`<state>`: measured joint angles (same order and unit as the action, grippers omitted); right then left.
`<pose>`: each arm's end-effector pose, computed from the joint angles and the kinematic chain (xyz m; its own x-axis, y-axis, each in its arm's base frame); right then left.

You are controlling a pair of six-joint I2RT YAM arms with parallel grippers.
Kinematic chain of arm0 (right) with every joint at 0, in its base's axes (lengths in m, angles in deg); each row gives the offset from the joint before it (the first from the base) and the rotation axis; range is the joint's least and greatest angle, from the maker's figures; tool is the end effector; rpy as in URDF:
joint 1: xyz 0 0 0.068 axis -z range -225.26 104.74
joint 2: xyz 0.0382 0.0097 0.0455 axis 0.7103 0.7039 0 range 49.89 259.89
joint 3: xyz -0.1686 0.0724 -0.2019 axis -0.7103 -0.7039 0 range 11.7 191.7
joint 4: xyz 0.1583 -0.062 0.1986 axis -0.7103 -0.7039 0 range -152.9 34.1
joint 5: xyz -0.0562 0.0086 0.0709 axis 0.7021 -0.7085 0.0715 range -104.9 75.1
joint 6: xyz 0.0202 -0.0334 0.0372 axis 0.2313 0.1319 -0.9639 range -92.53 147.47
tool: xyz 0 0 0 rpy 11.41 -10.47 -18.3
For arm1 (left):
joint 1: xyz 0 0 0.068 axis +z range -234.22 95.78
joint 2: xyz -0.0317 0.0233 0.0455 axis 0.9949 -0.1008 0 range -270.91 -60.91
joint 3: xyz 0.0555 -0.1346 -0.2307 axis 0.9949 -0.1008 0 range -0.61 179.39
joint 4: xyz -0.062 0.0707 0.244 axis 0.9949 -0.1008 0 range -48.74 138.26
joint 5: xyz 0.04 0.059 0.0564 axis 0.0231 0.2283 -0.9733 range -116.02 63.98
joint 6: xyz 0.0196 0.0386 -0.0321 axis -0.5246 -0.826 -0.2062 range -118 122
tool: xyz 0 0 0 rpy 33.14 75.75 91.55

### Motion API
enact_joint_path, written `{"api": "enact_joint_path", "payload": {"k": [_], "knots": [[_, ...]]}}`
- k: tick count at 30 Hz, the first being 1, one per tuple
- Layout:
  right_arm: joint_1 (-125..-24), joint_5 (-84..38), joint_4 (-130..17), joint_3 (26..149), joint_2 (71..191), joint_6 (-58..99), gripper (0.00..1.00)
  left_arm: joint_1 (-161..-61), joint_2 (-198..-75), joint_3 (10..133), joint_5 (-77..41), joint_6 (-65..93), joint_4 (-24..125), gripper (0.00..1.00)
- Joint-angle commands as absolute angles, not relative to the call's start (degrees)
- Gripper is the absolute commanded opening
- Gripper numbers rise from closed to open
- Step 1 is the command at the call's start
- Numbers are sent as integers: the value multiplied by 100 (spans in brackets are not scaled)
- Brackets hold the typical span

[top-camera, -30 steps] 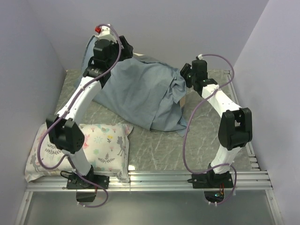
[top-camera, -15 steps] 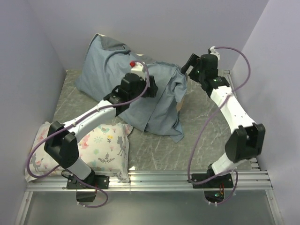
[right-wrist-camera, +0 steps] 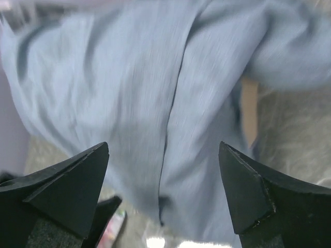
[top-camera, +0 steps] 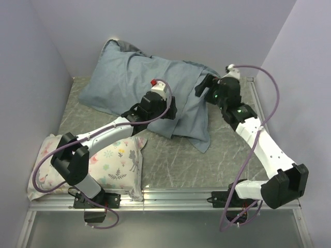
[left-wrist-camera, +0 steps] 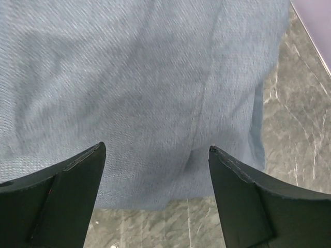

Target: Remove the pillowcase from the pillow

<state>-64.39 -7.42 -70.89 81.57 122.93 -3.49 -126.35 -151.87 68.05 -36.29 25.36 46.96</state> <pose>0.2800 0.0923 0.3783 -0.3594 0.4152 -0.8357 -0.0270 0.8905 0.4541 0.2814 -0.2460 0.2964 -0.4863 -0.0862 -0.8696 0.3770 0.8770 -0.2978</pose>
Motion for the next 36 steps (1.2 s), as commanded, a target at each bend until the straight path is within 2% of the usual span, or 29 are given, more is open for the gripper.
{"api": "enact_joint_path", "payload": {"k": [1,9,12,15,16,19,22,26,27,28,29,32,33,36], "knots": [[-6916,-374,-6777,7850,12353,-285,92,-12719,-15459,6943,-3736,2520,4905,86],[-6969,-40,-6479,7112,12592,-522,89,-12781,-16118,7567,-4026,2565,4843,87],[-6917,-224,-6399,7137,12907,-514,85,-12816,-16355,7822,-4114,2609,4843,87],[-6811,-479,-6329,7243,13312,-522,73,-12869,-16540,8051,-4193,2626,4669,87],[-6741,-566,-6311,7243,13443,-540,57,-12878,-16576,8086,-4176,2626,4659,87],[-6565,-734,-6267,7173,13506,-593,32,-12904,-16708,8227,-4158,2652,4624,86],[-6468,-655,-6311,6893,13340,-619,20,-12895,-16857,8402,-4140,2670,4492,83],[-6319,-568,-6258,6584,13093,-646,13,-12895,-17007,8735,-4394,2723,4089,63],[-6275,-550,-6267,6549,13067,-645,12,-12895,-17015,8789,-4465,2731,3983,46],[-6249,-541,-6285,6505,13041,-637,10,-12895,-16998,8824,-4544,2732,3912,38],[-6222,-532,-6293,6470,13032,-628,9,-12904,-16972,8859,-4623,2740,3807,23],[-6178,-488,-6329,6408,13031,-637,8,-12878,-16823,8895,-5193,2670,3596,9],[-6161,-479,-6346,6408,13031,-628,8,-12852,-16805,8938,-5543,2661,3499,1],[-6117,-427,-6355,6373,13014,-610,7,-12580,-16726,8974,-5810,2688,3305,1]]}}
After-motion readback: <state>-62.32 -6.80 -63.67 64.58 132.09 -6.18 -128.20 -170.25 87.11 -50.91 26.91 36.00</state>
